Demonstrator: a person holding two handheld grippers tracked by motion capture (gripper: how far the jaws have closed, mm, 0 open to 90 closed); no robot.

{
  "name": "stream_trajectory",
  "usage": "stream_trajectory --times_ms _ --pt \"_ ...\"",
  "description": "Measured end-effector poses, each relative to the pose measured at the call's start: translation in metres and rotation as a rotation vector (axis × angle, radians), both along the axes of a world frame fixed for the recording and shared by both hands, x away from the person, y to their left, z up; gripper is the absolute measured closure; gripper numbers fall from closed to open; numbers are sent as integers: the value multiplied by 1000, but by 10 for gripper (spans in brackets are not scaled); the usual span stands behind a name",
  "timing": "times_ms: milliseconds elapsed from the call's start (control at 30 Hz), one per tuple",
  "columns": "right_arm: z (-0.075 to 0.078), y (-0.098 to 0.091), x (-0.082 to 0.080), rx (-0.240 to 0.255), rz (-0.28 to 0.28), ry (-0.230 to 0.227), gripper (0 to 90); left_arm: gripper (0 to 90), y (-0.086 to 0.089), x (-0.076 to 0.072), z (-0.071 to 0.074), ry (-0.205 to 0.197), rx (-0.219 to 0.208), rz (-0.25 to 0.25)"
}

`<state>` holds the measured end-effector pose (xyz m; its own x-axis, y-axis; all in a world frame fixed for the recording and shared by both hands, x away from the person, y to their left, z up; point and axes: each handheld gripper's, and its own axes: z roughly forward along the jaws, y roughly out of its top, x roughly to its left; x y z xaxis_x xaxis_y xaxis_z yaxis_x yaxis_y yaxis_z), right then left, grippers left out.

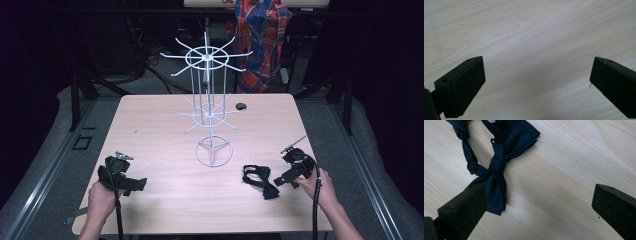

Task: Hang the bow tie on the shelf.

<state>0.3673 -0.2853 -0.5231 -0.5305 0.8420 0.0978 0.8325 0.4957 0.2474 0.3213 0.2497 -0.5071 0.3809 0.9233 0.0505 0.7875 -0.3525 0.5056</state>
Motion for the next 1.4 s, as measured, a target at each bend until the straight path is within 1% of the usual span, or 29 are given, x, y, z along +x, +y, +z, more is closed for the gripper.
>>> stream_trajectory --times_ms 133,167,233,300,367,400,433,500,533,567,600,633,667,700,733,767,800,833,867,900,1000,1033,1067,1133,1200,1233,1300,1333,1400 --pt "1 0 0 3 9 0 0 1 1 -1 1 -22 18 0" --pt "-1 2 -1 23 1 -6 2 1 1 -1 1 -27 22 -3" --pt "-2 4 0 26 16 -12 2 1 0 -2 1 -28 24 -5" --pt "-3 6 1 -4 32 -7 4 1 -1 -2 1 -33 28 -14" --pt "-3 8 2 5 41 -12 5 1 -1 -3 1 -30 30 -17" --pt "-3 10 3 25 33 -8 10 0 0 -5 1 -35 31 -14" --pt "-2 13 3 24 31 -23 36 0 2 -6 2 -45 27 -8" --pt "-1 15 4 25 39 -20 107 0 6 -8 4 -60 11 8" --pt "-1 15 4 25 39 -20 107 0 8 -9 4 -65 7 15" --pt "-1 18 4 40 22 -13 143 0 9 -9 5 -70 6 23" --pt "-2 20 3 49 22 -25 153 0 9 -8 5 -70 4 27" --pt "-1 21 3 47 27 -29 162 0 8 -8 5 -71 5 23" --pt "0 24 3 69 28 -25 209 0 8 -8 5 -72 6 20" --pt "0 25 3 63 24 -36 236 0 7 -8 5 -70 9 18" --pt "0 25 3 63 24 -36 236 0 7 -8 5 -70 8 15" --pt "1 27 2 66 22 -15 252 0 6 -7 4 -71 9 12" --pt "-1 29 3 86 20 -37 274 0 6 -7 4 -71 7 11" --pt "-2 29 4 74 29 -31 300 0 6 -7 4 -70 7 9" --pt "-3 33 3 85 29 -27 336 0 6 -7 4 -70 7 11" --pt "-4 34 3 85 34 -39 358 0 6 -7 4 -70 7 11" --pt "-4 36 4 79 21 -29 399 0 5 -7 4 -69 8 11" --pt "-6 39 5 96 29 -45 444 0 5 -6 4 -67 4 10" --pt "-5 40 5 79 14 -48 450 0 5 -6 4 -67 4 10" --pt "-5 42 6 74 6 -36 461 0 5 -6 4 -63 -2 10" --pt "-9 46 7 79 13 -41 484 0 5 -6 4 -63 -3 11" --pt "-10 50 8 48 14 -26 509 0 5 -7 4 -63 -3 14" --pt "-12 53 7 56 1 -34 525 0 5 -6 4 -63 -4 12" --pt "-13 55 7 33 14 -22 535 1 4 -6 4 -64 -6 11" --pt "-14 56 7 26 22 -24 550 0 2 -5 3 -63 -3 2"
